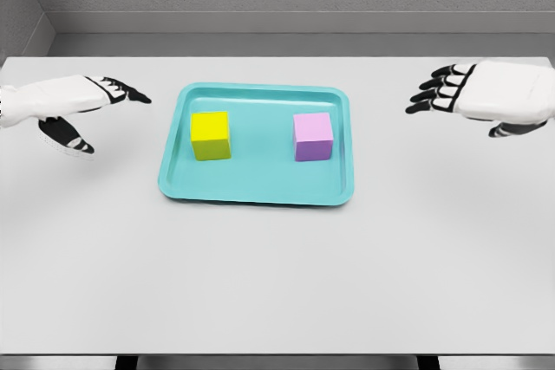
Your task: Push two cubes
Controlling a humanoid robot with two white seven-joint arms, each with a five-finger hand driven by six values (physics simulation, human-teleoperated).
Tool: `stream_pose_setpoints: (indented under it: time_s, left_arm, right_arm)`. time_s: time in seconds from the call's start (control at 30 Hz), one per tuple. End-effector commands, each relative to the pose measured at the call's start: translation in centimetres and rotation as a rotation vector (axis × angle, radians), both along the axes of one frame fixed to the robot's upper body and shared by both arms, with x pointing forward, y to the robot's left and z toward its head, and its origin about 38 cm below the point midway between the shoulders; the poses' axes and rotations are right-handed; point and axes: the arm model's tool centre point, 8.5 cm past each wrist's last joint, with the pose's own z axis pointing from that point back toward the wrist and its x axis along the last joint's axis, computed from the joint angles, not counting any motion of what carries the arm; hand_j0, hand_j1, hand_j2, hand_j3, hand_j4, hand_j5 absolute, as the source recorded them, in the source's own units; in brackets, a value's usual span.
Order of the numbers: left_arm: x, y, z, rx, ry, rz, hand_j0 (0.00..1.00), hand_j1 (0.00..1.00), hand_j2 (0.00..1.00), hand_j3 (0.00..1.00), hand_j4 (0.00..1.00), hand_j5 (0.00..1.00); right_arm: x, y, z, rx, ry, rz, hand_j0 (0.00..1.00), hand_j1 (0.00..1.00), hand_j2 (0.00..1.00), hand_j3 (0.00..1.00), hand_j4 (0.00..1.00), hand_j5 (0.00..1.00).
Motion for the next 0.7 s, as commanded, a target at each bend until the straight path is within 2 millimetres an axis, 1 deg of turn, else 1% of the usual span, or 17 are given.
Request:
stream_pose_setpoints:
  time_s: [0.0, 0.07, 0.1, 0.13, 0.17, 0.2, 0.23, 0.27, 0.3, 0.33, 0.37, 0.43, 0.47, 0.53, 0.6, 0.63, 0.67]
  left_arm:
    - [0.8, -0.8, -2.7, 0.003, 0.049, 0.017, 1.0, 1.0, 1.0, 1.0, 1.0, 1.0]
    - [1.2, -2.4, -3.7, -0.014, 0.062, -0.002, 1.0, 1.0, 1.0, 1.0, 1.0, 1.0]
    - [1.5, -2.6, -4.5, -0.032, 0.08, 0.01, 1.0, 1.0, 1.0, 1.0, 1.0, 1.0]
    - [1.9, -3.5, -5.9, -0.062, 0.109, 0.019, 1.0, 1.0, 1.0, 1.0, 1.0, 1.0]
    - [2.0, -3.9, -6.0, -0.063, 0.109, 0.014, 1.0, 1.0, 1.0, 1.0, 1.0, 1.0]
    - [2.3, -3.9, -5.4, -0.056, 0.095, 0.012, 0.98, 0.98, 0.98, 0.98, 0.98, 0.98]
    - [2.4, -4.0, -5.4, -0.039, 0.09, 0.007, 0.89, 0.89, 0.89, 0.89, 0.89, 0.89]
    - [2.3, -4.3, -5.8, -0.024, 0.099, -0.004, 0.75, 0.75, 0.75, 0.75, 0.75, 0.75]
    - [2.4, -4.5, -5.5, -0.017, 0.096, -0.01, 0.71, 0.71, 0.71, 0.71, 0.71, 0.71]
    - [2.4, -4.4, -5.5, -0.015, 0.096, -0.008, 0.56, 0.56, 0.56, 0.56, 0.56, 0.56]
    - [2.4, -3.9, -5.5, -0.009, 0.098, 0.002, 0.3, 0.3, 0.3, 0.3, 0.3, 0.3]
    - [2.4, -3.7, -5.7, -0.013, 0.105, 0.01, 0.31, 0.31, 0.31, 0.31, 0.31, 0.31]
    - [2.5, -3.5, -5.6, -0.013, 0.103, 0.013, 0.32, 0.32, 0.32, 0.32, 0.32, 0.32]
    - [2.7, -3.3, -5.1, -0.011, 0.092, 0.017, 0.34, 0.34, 0.34, 0.34, 0.34, 0.34]
    - [2.9, -3.9, -4.8, -0.014, 0.085, 0.007, 0.38, 0.38, 0.38, 0.38, 0.38, 0.38]
    - [3.1, -5.0, -4.8, -0.029, 0.083, -0.01, 0.38, 0.38, 0.38, 0.38, 0.38, 0.38]
    - [3.2, -5.6, -5.0, -0.036, 0.083, -0.018, 0.38, 0.38, 0.38, 0.38, 0.38, 0.38]
  right_arm:
    - [-0.1, 0.4, 0.0, 0.004, 0.002, 0.01, 1.0, 1.0, 1.0, 1.0, 1.0, 1.0]
    - [0.1, 0.5, 1.1, 0.008, -0.024, 0.013, 1.0, 1.0, 1.0, 1.0, 1.0, 1.0]
    - [0.1, 0.5, 1.1, 0.008, -0.024, 0.013, 1.0, 1.0, 1.0, 1.0, 1.0, 1.0]
    - [0.1, 0.5, 0.9, 0.009, -0.019, 0.014, 1.0, 1.0, 1.0, 1.0, 1.0, 1.0]
    - [0.1, 0.6, 0.9, 0.009, -0.017, 0.015, 0.65, 0.65, 0.65, 0.65, 0.65, 0.65]
    - [0.1, 1.5, -0.4, 0.005, 0.016, 0.039, 0.26, 0.26, 0.26, 0.26, 0.26, 0.26]
    - [0.5, 3.1, -1.6, 0.015, 0.043, 0.074, 0.05, 0.05, 0.05, 0.05, 0.05, 0.05]
    - [0.6, 4.3, -2.4, 0.013, 0.057, 0.102, 0.0, 0.0, 0.0, 0.0, 0.0, 0.0]
    - [1.2, 5.1, -2.8, 0.025, 0.061, 0.11, 0.0, 0.0, 0.0, 0.0, 0.0, 0.0]
    - [1.8, 5.6, -3.3, 0.02, 0.055, 0.107, 0.0, 0.0, 0.0, 0.0, 0.0, 0.0]
    - [2.5, 6.3, -4.2, 0.009, 0.053, 0.109, 0.0, 0.0, 0.0, 0.0, 0.0, 0.0]
    - [3.8, 8.1, -6.9, -0.026, 0.101, 0.12, 0.0, 0.0, 0.0, 0.0, 0.0, 0.0]
    - [4.6, 8.3, -7.9, -0.024, 0.121, 0.102, 0.0, 0.0, 0.0, 0.0, 0.0, 0.0]
    - [5.2, 8.8, -8.0, -0.035, 0.112, 0.1, 0.0, 0.0, 0.0, 0.0, 0.0, 0.0]
    - [5.3, 9.3, -8.3, -0.05, 0.116, 0.112, 0.0, 0.0, 0.0, 0.0, 0.0, 0.0]
    - [5.4, 10.3, -8.7, -0.088, 0.101, 0.132, 0.0, 0.0, 0.0, 0.0, 0.0, 0.0]
    - [5.6, 10.6, -9.0, -0.097, 0.097, 0.131, 0.0, 0.0, 0.0, 0.0, 0.0, 0.0]
